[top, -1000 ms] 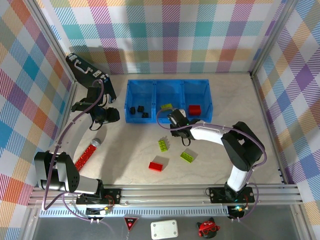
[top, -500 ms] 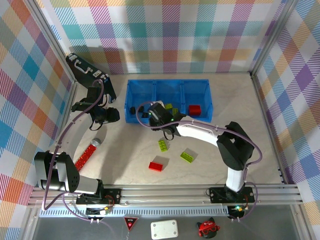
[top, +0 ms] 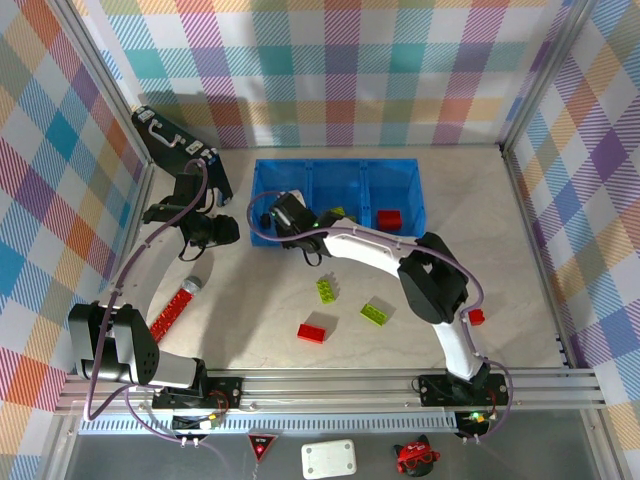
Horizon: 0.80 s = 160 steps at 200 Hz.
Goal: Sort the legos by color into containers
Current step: Place the lego in the container.
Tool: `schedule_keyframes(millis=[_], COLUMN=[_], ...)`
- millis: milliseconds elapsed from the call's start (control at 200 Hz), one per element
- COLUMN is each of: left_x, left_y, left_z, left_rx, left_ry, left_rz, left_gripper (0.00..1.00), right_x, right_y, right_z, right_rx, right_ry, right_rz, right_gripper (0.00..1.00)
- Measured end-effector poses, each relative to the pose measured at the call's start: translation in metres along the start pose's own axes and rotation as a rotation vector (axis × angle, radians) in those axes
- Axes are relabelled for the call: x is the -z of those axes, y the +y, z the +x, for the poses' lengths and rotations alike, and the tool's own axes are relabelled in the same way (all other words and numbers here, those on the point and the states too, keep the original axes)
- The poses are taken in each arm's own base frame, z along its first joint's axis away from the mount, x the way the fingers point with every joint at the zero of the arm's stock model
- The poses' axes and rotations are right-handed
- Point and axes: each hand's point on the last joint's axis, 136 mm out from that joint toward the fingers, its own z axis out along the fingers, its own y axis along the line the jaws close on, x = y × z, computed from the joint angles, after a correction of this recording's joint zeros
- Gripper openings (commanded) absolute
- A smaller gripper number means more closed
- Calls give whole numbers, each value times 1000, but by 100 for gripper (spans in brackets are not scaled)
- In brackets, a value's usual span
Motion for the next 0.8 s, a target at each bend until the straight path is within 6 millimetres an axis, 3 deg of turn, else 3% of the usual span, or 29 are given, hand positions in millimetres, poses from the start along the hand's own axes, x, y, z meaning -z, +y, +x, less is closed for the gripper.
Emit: schedule_keyframes(millis=[335,580,800], left_x=[0,0,0], left_y=[0,0,0], left_z=[0,0,0], left_rx=[0,0,0], left_ry=[0,0,0], left_rz=[0,1,1], left_gripper=[43,43,43], right_x=[-28,-41,-41], right_y=[4,-8,-14], right_z=[-24,-19,-12], right_rx=[-100,-150,-177], right_ry=[-28,-24,-18], right_rz=[93,209,269], right_gripper=[36,38,46])
